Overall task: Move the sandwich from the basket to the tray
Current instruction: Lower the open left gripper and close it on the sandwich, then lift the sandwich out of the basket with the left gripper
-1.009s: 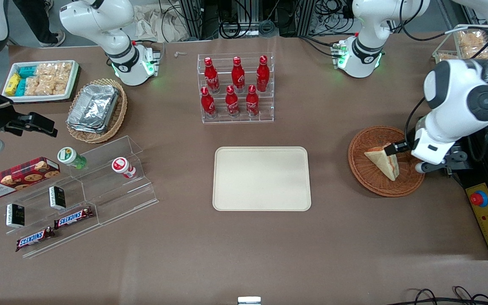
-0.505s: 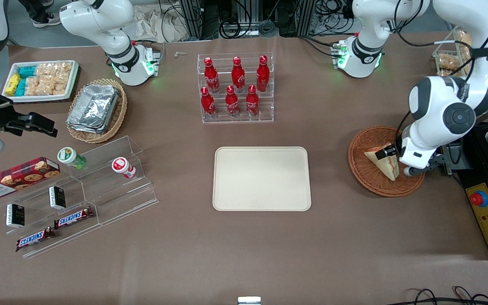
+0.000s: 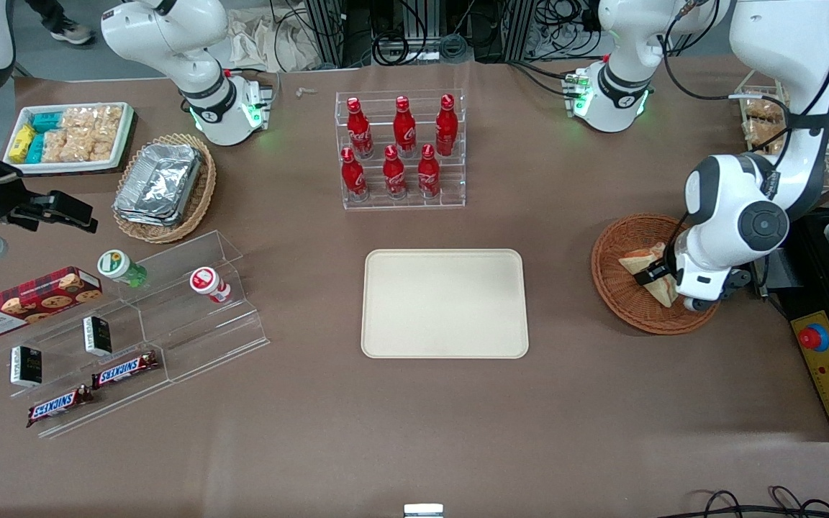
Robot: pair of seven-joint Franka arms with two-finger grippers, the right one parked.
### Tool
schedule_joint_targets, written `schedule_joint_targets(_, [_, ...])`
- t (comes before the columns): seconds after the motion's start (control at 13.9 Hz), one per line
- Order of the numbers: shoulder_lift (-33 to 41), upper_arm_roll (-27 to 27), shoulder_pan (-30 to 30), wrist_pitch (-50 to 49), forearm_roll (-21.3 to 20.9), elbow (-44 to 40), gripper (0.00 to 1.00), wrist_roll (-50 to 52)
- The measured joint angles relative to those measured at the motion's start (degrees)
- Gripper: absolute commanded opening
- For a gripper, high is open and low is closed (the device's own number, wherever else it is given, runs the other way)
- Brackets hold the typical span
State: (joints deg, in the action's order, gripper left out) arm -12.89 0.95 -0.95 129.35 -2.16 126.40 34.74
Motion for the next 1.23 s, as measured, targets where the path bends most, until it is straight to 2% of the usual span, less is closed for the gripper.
schedule_joint_targets(0.14, [-0.2, 0.0, 0.0, 0.0, 0.0, 0.1, 0.70, 1.9])
schedule_joint_targets(0.5, [-0.3, 0.0, 0.0, 0.0, 0.0, 0.4, 0.20, 4.0])
schedule_joint_targets(0.65, [-0.3, 0.0, 0.0, 0.0, -0.1, 0.4, 0.04, 4.3])
schedule_joint_targets(0.72, [-0.3, 0.0, 0.0, 0.0, -0.2, 0.4, 0.00, 4.4])
schedule_joint_targets(1.01, [0.0, 0.0, 0.0, -1.8, -0.4, -0.8, 0.00, 4.6])
schedule_joint_targets(1.23, [0.8, 0.0, 0.0, -12.4, -0.6, -9.3, 0.00, 4.9])
